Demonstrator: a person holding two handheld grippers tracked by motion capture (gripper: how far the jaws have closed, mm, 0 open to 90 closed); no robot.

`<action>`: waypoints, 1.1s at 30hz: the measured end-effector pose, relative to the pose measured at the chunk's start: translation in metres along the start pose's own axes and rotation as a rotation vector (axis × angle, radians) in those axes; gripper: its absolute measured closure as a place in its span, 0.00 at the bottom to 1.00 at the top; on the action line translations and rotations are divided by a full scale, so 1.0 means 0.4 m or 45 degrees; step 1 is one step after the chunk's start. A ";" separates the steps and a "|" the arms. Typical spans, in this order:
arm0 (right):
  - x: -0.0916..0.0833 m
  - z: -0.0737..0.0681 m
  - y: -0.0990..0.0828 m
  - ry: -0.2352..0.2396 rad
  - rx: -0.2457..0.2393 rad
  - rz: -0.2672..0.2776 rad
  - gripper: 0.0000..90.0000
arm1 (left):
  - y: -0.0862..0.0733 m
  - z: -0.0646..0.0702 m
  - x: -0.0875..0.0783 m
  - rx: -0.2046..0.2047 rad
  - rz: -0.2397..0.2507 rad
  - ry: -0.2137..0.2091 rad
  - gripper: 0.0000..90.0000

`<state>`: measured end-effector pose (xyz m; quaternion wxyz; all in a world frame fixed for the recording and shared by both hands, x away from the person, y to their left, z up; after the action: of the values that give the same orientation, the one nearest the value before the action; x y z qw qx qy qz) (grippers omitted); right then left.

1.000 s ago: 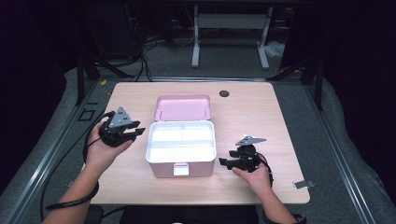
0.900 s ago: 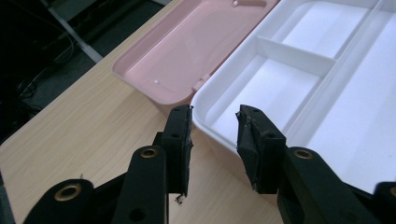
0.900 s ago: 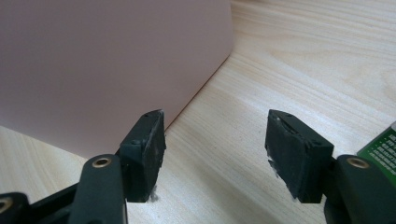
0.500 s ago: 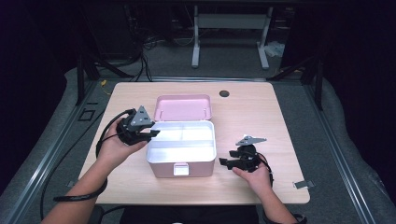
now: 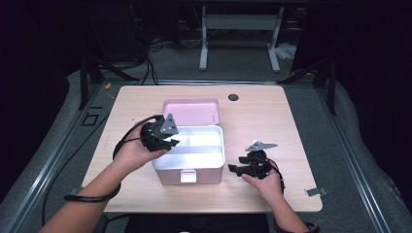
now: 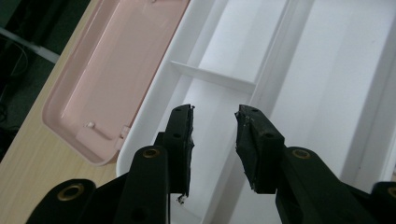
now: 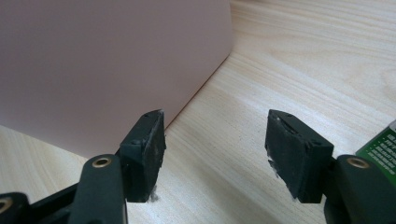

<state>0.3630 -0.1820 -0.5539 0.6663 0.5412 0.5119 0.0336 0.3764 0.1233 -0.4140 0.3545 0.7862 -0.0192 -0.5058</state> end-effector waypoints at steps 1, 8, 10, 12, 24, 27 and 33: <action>0.000 0.000 0.000 0.003 0.000 0.002 0.42 | 0.009 0.008 0.010 0.028 -0.035 0.005 0.74; -0.002 0.000 0.000 0.004 0.001 0.002 0.42 | 0.025 0.033 0.038 0.081 -0.104 -0.020 0.75; -0.002 0.001 0.000 0.002 -0.001 0.003 0.42 | 0.029 0.041 0.047 0.095 -0.133 -0.040 0.75; -0.002 0.001 0.000 0.002 -0.001 0.003 0.42 | 0.030 0.044 0.051 0.101 -0.140 -0.036 0.75; -0.001 0.000 0.001 0.004 0.001 0.001 0.42 | 0.041 0.058 0.089 0.187 -0.259 -0.019 0.79; -0.001 0.000 0.001 0.005 -0.001 0.001 0.42 | 0.044 0.063 0.095 0.198 -0.268 -0.012 0.79; -0.002 0.001 0.000 0.008 -0.004 0.002 0.42 | 0.048 0.067 0.104 0.220 -0.302 -0.010 0.80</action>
<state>0.3629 -0.1824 -0.5534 0.6654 0.5405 0.5136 0.0365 0.3813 0.0780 -0.4419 0.2232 0.8085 0.0290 -0.5438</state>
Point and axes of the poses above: each handheld gripper's, and its own axes: x roughly forward along the jaws, y roughly out of its top, z roughly to its right, the point moved 2 cm from there along x, roughly forward along the jaws, and after that the axes turned 10 degrees about -x, right-handed, at the moved point
